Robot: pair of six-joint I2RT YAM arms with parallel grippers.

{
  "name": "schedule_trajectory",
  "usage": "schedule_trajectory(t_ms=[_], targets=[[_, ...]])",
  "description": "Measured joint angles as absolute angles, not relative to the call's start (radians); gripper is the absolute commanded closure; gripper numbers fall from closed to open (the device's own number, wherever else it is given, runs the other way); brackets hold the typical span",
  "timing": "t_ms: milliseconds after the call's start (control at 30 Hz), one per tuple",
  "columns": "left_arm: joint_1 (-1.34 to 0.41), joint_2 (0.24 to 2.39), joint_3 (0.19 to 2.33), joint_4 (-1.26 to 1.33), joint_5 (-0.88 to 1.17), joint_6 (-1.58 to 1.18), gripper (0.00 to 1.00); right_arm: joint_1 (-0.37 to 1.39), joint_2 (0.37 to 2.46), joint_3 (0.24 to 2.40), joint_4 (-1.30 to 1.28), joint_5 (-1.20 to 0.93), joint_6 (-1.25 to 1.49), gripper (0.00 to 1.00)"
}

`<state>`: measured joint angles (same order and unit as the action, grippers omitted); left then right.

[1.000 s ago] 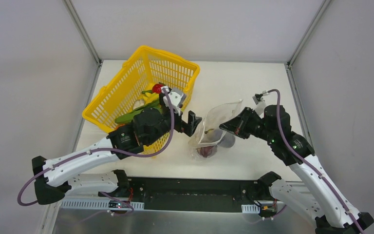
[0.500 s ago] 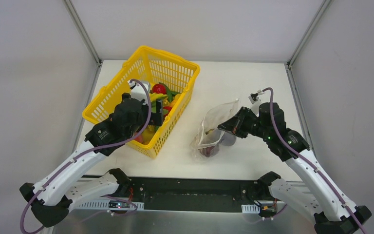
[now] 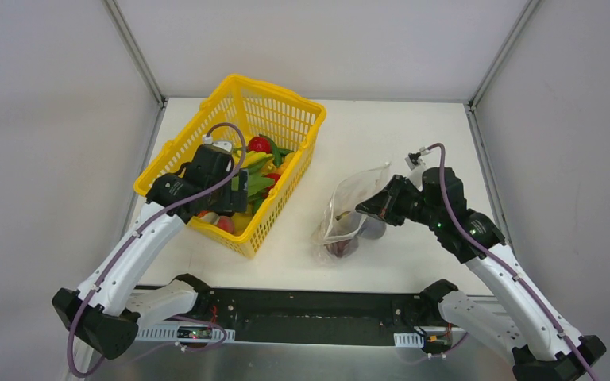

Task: Place the food in the zip-top bag and seal the zipper
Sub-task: Pick up the fake vegetable from the bin.

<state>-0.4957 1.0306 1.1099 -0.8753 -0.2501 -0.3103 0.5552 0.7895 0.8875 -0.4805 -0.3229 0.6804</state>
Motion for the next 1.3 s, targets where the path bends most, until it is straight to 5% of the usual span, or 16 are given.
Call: schedule_trajectory(t_ms=[567,1067,1300], targets=[[-0.405,1.271,1.174,-1.087,-0.120,-0.216,0.02,0.555,0.818,0.901,-0.525,-0.329,0.607,0.97],[-0.251,1.439,1.097,-1.044,-0.116,-0.146,0.16,0.555,0.826,0.909,-0.537,-0.329,0.590,0.97],[-0.240,1.415,1.094,-1.018,-0.148,-0.118,0.10,0.555,0.826,0.909,-0.537,-0.328,0.590,0.97]])
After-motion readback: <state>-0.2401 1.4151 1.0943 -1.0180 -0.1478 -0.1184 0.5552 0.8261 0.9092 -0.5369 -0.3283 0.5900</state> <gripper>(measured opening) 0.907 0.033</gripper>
